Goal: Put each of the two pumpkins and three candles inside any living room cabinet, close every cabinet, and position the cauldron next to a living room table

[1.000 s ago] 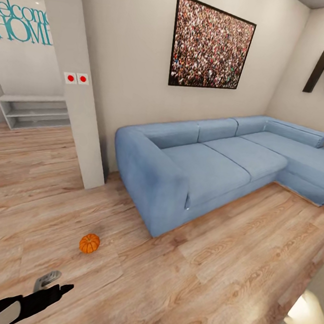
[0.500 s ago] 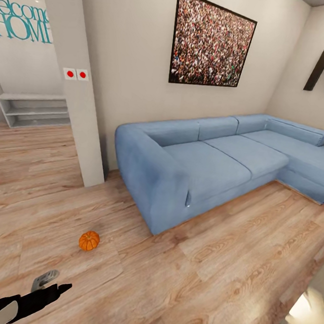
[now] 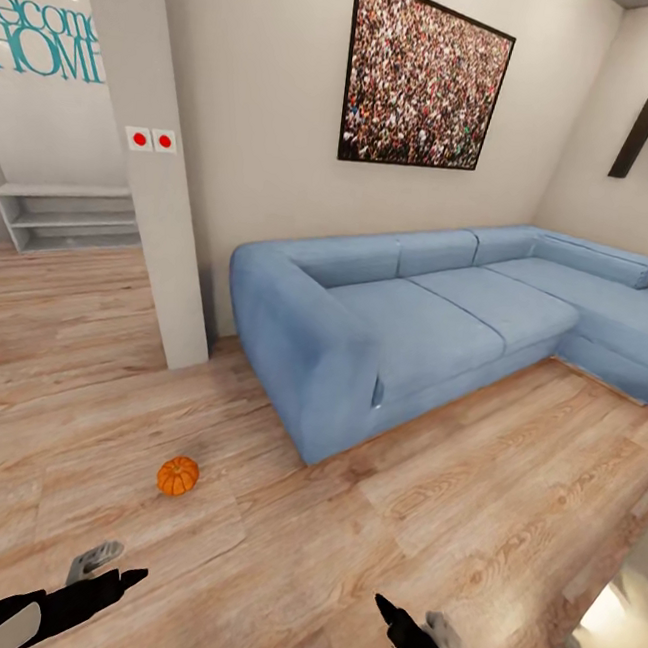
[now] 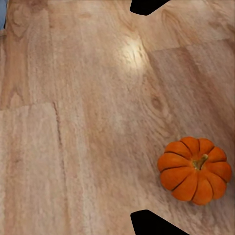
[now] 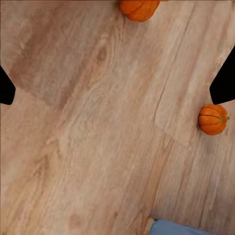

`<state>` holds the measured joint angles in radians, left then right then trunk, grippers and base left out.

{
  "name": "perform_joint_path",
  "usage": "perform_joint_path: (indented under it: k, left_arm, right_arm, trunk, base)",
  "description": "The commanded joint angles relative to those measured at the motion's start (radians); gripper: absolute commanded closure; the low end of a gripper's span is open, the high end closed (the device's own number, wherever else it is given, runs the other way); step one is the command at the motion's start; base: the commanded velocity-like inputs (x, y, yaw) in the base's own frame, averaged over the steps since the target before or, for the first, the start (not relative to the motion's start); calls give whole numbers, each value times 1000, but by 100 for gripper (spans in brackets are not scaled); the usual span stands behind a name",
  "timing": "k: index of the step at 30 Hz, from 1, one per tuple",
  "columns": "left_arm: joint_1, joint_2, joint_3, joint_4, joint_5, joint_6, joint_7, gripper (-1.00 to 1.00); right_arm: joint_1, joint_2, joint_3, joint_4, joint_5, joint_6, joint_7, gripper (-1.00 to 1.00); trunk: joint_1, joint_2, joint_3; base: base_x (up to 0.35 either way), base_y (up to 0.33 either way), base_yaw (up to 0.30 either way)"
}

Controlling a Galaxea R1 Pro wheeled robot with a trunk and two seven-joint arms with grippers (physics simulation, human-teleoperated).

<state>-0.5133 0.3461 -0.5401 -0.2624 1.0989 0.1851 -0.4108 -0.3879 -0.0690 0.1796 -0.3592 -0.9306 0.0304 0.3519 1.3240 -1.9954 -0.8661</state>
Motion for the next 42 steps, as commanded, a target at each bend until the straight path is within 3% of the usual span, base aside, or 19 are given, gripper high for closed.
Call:
perform_joint_path:
  k: [1,8,13,35,38,42]
  left_arm:
    - [-1,1,-3,0,9,6,-2,-100]
    - [-1,1,-2,0,11,7,-2,-100]
    - [-1,1,-2,0,11,7,-2,-100]
    - [-1,1,-3,0,12,7,-7,-100]
    - [-1,1,-3,0,11,7,-7,-100]
    - [-1,1,-3,0,12,7,-8,-100]
  right_arm:
    - [-1,-2,3,-57,-10,45,4,-100]
    - [-2,-1,-4,-274,-13,209,11,-100]
    - [-2,0,-3,-349,-17,245,17,-100]
    - [-2,-1,3,-398,-29,277,20,-100]
    - [-2,-2,4,-500,-29,312,19,-100]
    - [2,-5,4,-746,-29,356,8,-100]
  trunk:
    - [4,-8,-4]
    - [31,-57,-26]
    - [50,-92,-42]
    - [134,-246,-111]
    - [146,-267,-120]
    - [161,-295,-133]
  base:
    - [0,0,0]
    - [0,0,0]
    - [0,0,0]
    - [0,0,0]
    - [0,0,0]
    - [0,0,0]
